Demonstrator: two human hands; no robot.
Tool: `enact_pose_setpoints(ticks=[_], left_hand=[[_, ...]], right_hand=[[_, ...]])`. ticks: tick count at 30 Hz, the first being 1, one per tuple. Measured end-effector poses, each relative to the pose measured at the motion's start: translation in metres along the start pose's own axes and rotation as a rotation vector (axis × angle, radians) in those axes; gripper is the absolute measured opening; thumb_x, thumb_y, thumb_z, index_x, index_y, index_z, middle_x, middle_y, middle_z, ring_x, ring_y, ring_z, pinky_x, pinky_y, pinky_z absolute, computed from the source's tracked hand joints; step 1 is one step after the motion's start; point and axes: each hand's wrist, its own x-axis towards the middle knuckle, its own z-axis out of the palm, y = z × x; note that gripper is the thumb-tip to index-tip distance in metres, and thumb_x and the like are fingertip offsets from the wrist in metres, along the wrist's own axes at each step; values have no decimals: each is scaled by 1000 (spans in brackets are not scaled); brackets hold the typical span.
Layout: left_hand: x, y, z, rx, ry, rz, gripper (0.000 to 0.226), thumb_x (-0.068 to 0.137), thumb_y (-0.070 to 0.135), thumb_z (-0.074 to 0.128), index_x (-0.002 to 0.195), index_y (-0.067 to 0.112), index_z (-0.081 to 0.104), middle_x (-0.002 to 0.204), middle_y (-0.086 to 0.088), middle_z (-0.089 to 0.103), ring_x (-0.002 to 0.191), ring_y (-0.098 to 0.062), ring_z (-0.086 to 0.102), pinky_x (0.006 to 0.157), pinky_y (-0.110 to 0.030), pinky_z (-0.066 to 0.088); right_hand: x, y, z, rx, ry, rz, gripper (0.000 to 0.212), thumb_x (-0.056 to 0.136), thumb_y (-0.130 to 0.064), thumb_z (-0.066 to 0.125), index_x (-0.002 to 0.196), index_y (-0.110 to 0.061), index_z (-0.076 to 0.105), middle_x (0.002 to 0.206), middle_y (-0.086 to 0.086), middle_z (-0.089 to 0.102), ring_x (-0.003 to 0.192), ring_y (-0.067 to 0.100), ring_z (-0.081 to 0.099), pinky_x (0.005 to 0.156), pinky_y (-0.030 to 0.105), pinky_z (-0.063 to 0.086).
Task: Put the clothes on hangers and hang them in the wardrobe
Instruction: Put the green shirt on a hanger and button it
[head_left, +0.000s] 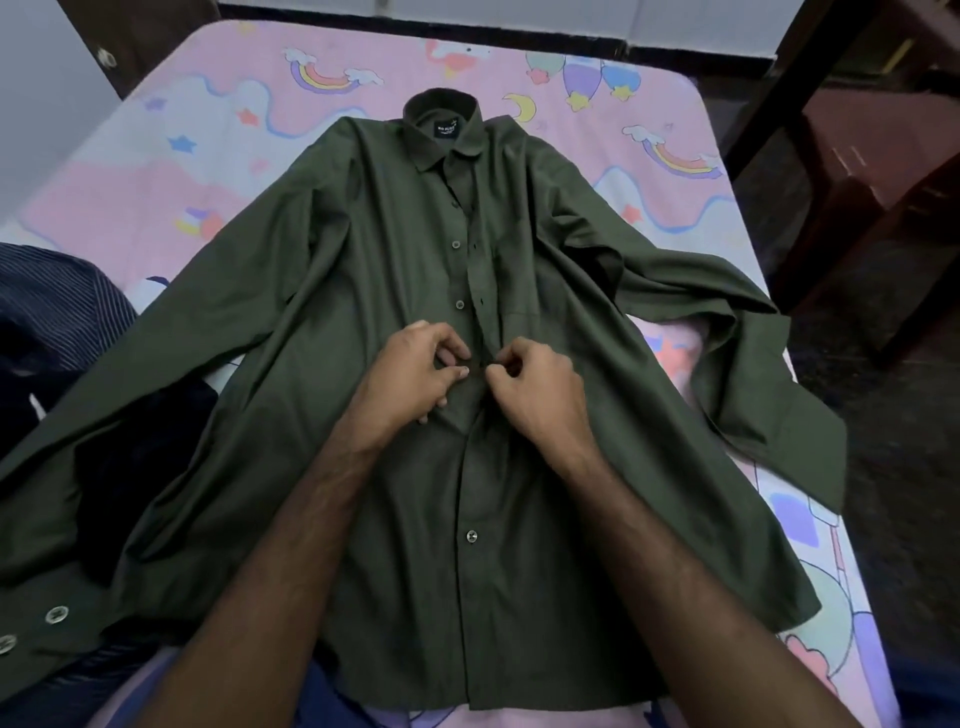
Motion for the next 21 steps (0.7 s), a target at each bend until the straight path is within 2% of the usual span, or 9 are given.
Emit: enact_pose_setpoints(ticks=[2, 5, 9, 12, 15, 19, 21], left_hand=[[0, 1, 1, 39, 0, -25, 11, 88, 11, 74, 91, 19, 67, 87, 0, 66, 47, -10, 65, 32, -25, 45], [2, 4, 2, 11, 7, -98, 12, 87, 10, 74, 84, 19, 67, 78, 1, 69, 47, -9, 66, 34, -25, 46], [4, 6, -4, -188, -41, -178, 11, 90, 6, 72, 87, 13, 65, 79, -8, 67, 46, -10, 65, 32, -27, 48], [4, 6, -4, -355, -94, -209, 11, 93, 3, 67, 89, 12, 62, 83, -10, 66, 44, -12, 63, 32, -26, 47], [3, 7, -1, -434, -94, -231, 11, 95, 0, 64, 90, 10, 62, 83, -11, 63, 43, -11, 60, 32, -27, 47], [3, 8, -1, -458, -67, -243, 10, 94, 1, 65, 89, 9, 62, 79, -10, 59, 42, -12, 59, 32, -27, 47], [2, 8, -2, -464, -68, -237, 9, 94, 1, 65, 89, 8, 62, 78, -10, 60, 42, -11, 57, 32, -27, 47]], right_hand=[[8, 8, -7, 142, -55, 57, 10, 85, -32, 67, 85, -23, 71, 85, -6, 75, 92, 21, 70, 81, 33, 53], [15, 15, -15, 474, -167, 134, 15, 85, -23, 77, 73, -18, 69, 66, 0, 72, 69, 18, 70, 72, 36, 58], [17, 10, -20, 632, -191, 98, 19, 84, -18, 81, 73, -15, 66, 62, 3, 67, 62, 12, 64, 62, 26, 53], [19, 4, -12, 625, -162, 72, 29, 80, -18, 84, 68, -19, 58, 57, -4, 60, 58, 12, 60, 60, 31, 54], [21, 4, -1, 535, -94, 44, 29, 76, -22, 85, 68, -22, 57, 54, -12, 57, 53, 10, 59, 61, 38, 56], [19, 11, 10, 458, -1, 50, 33, 75, -25, 83, 65, -23, 52, 51, -16, 52, 50, 7, 57, 60, 40, 56], [19, 13, 14, 442, 20, 40, 34, 74, -26, 83, 63, -23, 51, 52, -13, 51, 52, 5, 52, 56, 34, 49]])
